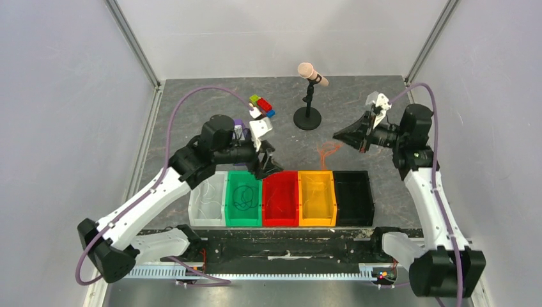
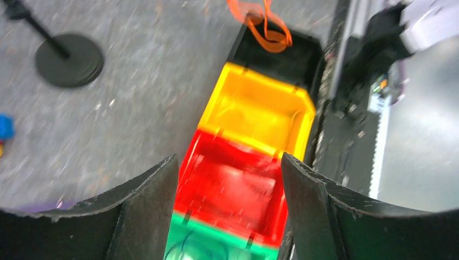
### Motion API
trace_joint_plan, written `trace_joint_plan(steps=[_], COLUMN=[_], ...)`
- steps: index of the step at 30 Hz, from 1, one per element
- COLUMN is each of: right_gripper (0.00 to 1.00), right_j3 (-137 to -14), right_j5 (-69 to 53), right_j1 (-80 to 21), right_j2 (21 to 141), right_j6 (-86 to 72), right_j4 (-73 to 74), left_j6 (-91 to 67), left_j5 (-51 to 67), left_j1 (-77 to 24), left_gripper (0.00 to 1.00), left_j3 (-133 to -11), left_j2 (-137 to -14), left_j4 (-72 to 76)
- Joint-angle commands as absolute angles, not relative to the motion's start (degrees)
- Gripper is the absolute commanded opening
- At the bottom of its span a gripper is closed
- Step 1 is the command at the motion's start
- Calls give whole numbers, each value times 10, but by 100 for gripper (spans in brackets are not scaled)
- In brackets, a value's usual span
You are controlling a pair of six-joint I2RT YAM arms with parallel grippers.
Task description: Untangle the cables
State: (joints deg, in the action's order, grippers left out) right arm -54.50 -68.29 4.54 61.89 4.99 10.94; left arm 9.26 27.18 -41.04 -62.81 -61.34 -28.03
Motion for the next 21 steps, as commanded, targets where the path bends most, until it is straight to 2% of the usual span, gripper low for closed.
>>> trace_joint_plan(steps=[1, 9, 12, 18, 21], right_gripper=[0, 0, 0, 0, 0], right_j3=[-507, -506, -507, -508, -509], right_j5=[-711, -644, -628, -617, -610], right_j1=[-15, -94, -112, -129, -129], right_j2=[558, 548, 548, 544, 542], right_j6=[-66, -8, 16, 15, 11], right_j4=[-28, -2, 15, 12, 12], left_j6=[-54, -312, -341, -349, -347], left_j5=[351, 369, 366, 323, 316], left_j1=[-444, -462, -464, -463, -462], left_gripper=[76, 77, 76, 51, 46], left_j3=[-647, -625, -620, -604, -598], left_j2=[-663, -722, -730, -739, -738], left_j4=[-106, 59, 74, 62, 49])
